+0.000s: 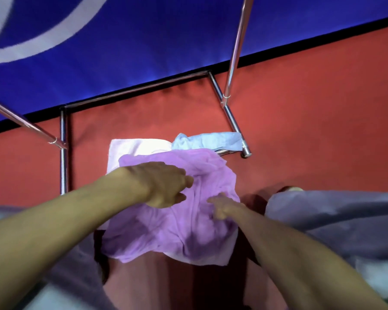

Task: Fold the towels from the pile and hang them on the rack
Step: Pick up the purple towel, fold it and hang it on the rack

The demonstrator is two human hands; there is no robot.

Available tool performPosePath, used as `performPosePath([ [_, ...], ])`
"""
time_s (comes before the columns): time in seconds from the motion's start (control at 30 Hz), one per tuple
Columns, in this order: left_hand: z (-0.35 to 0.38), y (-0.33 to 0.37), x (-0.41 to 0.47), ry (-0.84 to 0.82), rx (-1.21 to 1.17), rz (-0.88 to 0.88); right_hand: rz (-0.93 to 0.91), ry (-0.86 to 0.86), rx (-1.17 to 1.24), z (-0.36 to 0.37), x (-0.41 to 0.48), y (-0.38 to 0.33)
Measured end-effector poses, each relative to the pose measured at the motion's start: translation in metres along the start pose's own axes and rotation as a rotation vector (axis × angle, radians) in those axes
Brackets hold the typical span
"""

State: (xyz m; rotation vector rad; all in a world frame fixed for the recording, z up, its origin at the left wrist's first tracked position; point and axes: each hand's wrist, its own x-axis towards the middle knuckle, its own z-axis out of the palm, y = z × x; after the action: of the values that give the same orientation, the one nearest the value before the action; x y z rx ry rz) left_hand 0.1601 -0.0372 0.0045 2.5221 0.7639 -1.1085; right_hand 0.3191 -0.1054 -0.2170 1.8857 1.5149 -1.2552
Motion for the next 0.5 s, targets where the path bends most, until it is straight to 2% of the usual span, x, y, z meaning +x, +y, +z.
performPosePath([
  [0.1,-0.002,-0.003,0.001,0.033,0.011,-0.007,-0.037,0.187,-0.071,0.008,0.002,0.003],
  [0.27,-0.002,-0.004,-0.003,0.079,0.002,-0.007,-0.089,0.249,-0.258,-0.003,-0.008,-0.003],
  [0.3,-0.002,-0.004,-0.005,0.089,0.010,-0.010,-0.099,0.259,-0.249,-0.008,-0.009,-0.007],
  [0.4,-0.006,-0.007,-0.014,0.128,0.054,-0.041,-0.126,0.267,-0.011,-0.035,-0.019,-0.024],
  [0.5,-0.007,-0.014,-0.026,0.169,0.060,-0.126,-0.253,0.308,0.120,-0.070,-0.041,-0.052],
])
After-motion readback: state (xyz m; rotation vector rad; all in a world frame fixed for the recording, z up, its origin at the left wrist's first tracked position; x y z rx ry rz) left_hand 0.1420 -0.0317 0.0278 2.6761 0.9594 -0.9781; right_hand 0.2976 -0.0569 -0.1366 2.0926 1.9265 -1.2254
